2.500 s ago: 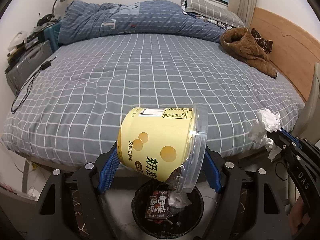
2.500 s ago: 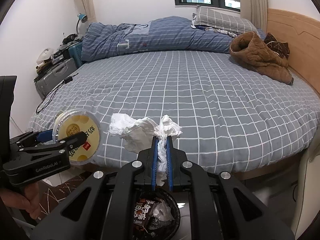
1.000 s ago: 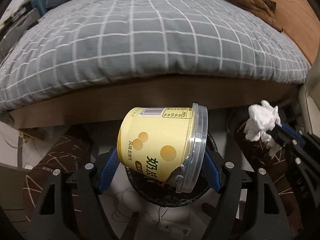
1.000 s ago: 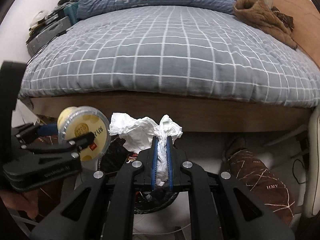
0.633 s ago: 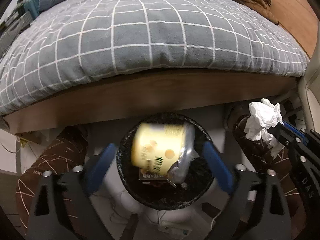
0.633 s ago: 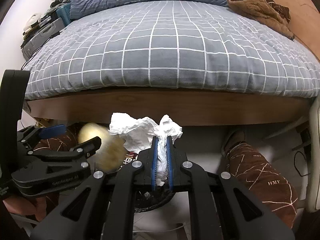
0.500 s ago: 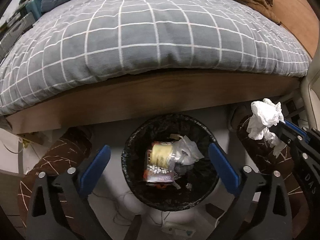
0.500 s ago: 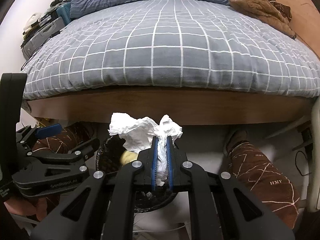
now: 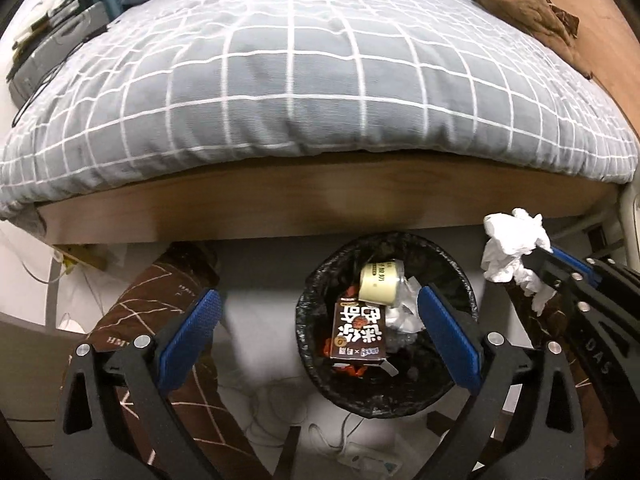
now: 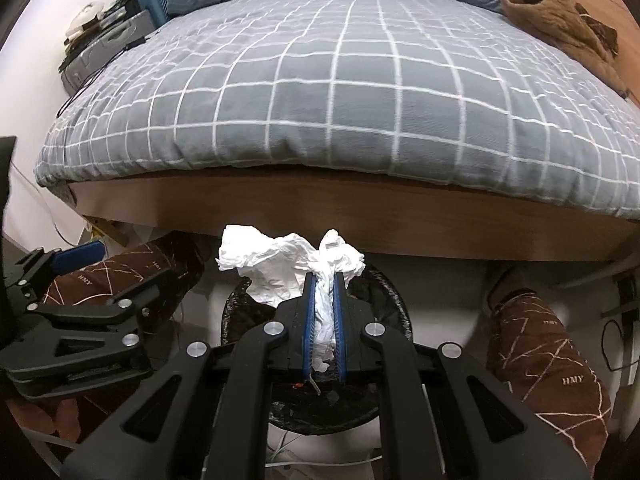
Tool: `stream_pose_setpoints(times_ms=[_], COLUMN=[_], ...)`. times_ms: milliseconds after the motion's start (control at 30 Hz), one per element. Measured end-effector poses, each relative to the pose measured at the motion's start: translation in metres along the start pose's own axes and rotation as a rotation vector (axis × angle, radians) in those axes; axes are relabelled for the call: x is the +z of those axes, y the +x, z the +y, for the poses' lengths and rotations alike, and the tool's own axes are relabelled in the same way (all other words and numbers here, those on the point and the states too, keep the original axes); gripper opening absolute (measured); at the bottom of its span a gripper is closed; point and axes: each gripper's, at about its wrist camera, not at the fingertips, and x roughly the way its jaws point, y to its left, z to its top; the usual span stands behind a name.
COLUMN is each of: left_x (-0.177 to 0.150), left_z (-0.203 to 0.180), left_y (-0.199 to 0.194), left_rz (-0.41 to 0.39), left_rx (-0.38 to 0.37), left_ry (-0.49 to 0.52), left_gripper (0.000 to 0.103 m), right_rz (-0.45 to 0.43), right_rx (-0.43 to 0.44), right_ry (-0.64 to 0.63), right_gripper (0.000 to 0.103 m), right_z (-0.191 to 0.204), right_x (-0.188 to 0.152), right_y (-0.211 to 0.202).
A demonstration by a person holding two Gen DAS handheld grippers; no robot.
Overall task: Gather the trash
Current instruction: 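Open the left tool to drop the yellow tub while the right tool drops the tissues into the bin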
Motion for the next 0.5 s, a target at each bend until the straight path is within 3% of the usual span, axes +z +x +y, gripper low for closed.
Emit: stream_pose_setpoints(times_ms=[200, 367, 500], left_x=[-0.004, -0.005, -0.007], left_z=[0.006, 0.012, 0.015], left_y=[0.002, 0.003, 0.008], left_rz=[0.014, 0.013, 0.022], left_rx=[0.012, 0.016, 0.012], left_ry=[0.004, -0.008, -0.021], left_gripper=[0.097, 0.097, 0.097], right_rz=[0.031, 0.047, 0.040], right_rx=[0.015, 0.022, 0.015], right_ry=[-0.021, -0.027, -0.032], right_gripper=[0.012, 0.026, 0.043], right_z=[0.015, 0.019, 0.020], right_x=[-0.001, 0.000, 0.000], right_y=[0.013, 0.022, 0.022])
